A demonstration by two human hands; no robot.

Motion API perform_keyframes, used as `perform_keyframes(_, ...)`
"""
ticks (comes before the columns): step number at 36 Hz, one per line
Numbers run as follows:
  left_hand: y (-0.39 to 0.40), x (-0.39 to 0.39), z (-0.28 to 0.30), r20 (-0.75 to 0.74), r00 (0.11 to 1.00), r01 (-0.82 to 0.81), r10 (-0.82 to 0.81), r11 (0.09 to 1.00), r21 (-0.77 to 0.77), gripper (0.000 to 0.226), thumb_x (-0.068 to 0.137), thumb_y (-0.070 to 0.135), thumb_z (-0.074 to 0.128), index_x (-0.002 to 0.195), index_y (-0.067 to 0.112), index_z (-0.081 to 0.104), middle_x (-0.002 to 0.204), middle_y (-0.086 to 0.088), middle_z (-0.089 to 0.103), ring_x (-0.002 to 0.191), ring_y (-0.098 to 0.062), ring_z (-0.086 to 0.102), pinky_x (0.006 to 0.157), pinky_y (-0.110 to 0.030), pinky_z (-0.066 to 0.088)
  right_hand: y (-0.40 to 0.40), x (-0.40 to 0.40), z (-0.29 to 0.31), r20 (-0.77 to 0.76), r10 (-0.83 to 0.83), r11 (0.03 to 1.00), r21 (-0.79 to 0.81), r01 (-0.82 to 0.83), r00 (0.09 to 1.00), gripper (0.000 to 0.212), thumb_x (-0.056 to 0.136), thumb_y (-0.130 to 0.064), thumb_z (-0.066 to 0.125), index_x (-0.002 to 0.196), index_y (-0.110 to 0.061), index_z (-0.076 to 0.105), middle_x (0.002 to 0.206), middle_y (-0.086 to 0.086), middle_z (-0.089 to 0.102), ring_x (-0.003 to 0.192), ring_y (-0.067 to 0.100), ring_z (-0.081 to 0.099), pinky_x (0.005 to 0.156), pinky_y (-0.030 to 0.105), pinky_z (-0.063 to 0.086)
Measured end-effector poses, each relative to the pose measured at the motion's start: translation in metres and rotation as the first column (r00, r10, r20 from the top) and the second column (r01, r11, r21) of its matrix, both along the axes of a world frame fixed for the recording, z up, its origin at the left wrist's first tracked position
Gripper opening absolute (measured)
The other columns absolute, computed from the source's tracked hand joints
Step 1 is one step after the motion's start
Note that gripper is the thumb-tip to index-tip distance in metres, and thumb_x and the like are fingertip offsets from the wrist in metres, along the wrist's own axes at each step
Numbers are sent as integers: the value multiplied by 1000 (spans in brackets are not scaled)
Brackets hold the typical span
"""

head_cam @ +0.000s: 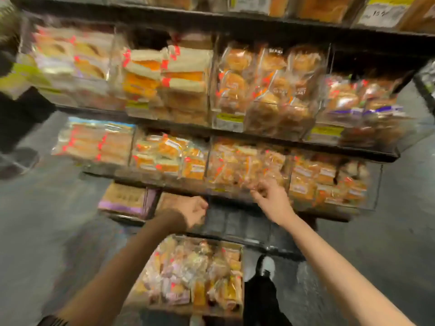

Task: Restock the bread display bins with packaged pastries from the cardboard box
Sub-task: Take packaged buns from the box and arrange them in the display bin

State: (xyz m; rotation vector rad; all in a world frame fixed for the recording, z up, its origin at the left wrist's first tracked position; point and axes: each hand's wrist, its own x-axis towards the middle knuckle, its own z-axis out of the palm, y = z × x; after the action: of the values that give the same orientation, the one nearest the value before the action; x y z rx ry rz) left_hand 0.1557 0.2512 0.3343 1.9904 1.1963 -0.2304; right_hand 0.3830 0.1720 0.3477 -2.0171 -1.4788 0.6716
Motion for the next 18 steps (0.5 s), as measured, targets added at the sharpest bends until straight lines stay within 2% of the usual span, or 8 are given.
perform_keyframes(3, -30, -53, -35, -3, 999, -43, 43, 996, -75, 30, 99, 15, 48, 127, 4, 54, 123, -13, 61, 105, -25, 61, 81, -19, 42, -20, -41, -40, -56, 62, 983, -169, -70, 997, 14, 88, -6, 63, 100, -9, 70, 96, 7, 61, 87, 20, 59, 77, 23, 39)
perform_keyframes(5, -49, -80, -55, -12, 996, -93, 92, 986, -138, 29, 100, 14, 48, 126, 7, 54, 124, -10, 61, 85, -12, 61, 63, -9, 44, -34, -65, -69, -84, 83, 953, -286, -104, 993, 15, 88, -5, 63, 101, -9, 69, 101, 7, 64, 95, 21, 62, 84, 23, 42)
perform_keyframes(6, -58, -92, -67, -8, 995, -99, 99, 984, -151, 28, 100, 15, 47, 127, 10, 55, 126, -7, 61, 83, -8, 57, 59, -6, 42, -41, -75, -84, -84, 98, 935, -335, -120, 992, 16, 88, -6, 63, 103, -10, 69, 104, 6, 66, 97, 20, 62, 86, 23, 43)
perform_keyframes(8, -73, -109, -89, -16, 995, -95, 94, 983, -154, 30, 100, 20, 46, 128, 16, 56, 128, 5, 57, 97, -9, 57, 67, -5, 40, -53, -91, -116, -82, 136, 894, -418, -158, 987, 21, 87, -9, 63, 107, -11, 68, 107, 6, 68, 98, 20, 64, 92, 29, 46)
perform_keyframes(10, -83, -124, -110, -28, 993, -121, 117, 975, -189, 32, 101, 22, 45, 131, 19, 55, 135, 12, 49, 118, -16, 53, 87, -19, 42, -63, -103, -148, -80, 165, 839, -512, -183, 983, 26, 86, -13, 65, 112, -11, 66, 109, 7, 69, 99, 21, 64, 90, 31, 48)
perform_keyframes(13, -95, -137, -148, -28, 984, -178, 176, 964, -195, 32, 100, 20, 46, 131, 20, 55, 139, 5, 51, 124, -17, 50, 96, -26, 40, -75, -114, -199, -96, 174, 749, -633, -195, 980, 34, 86, -17, 66, 120, -12, 62, 117, 6, 66, 106, 21, 62, 90, 31, 48)
perform_keyframes(16, -102, -144, -188, -30, 971, -239, 237, 958, -156, 29, 100, 20, 48, 127, 21, 58, 132, 2, 57, 116, -19, 56, 83, -23, 42, -84, -120, -250, -61, 191, 690, -702, -178, 980, 38, 90, -21, 63, 126, -11, 57, 122, 8, 63, 111, 23, 60, 91, 32, 47)
perform_keyframes(18, -104, -146, -216, -30, 967, -256, 255, 953, -161, 28, 100, 22, 47, 125, 20, 59, 125, -1, 61, 105, -21, 60, 70, -21, 36, -89, -123, -284, -47, 184, 666, -729, -160, 982, 39, 91, -21, 62, 128, -10, 54, 125, 9, 62, 113, 25, 59, 91, 33, 47)
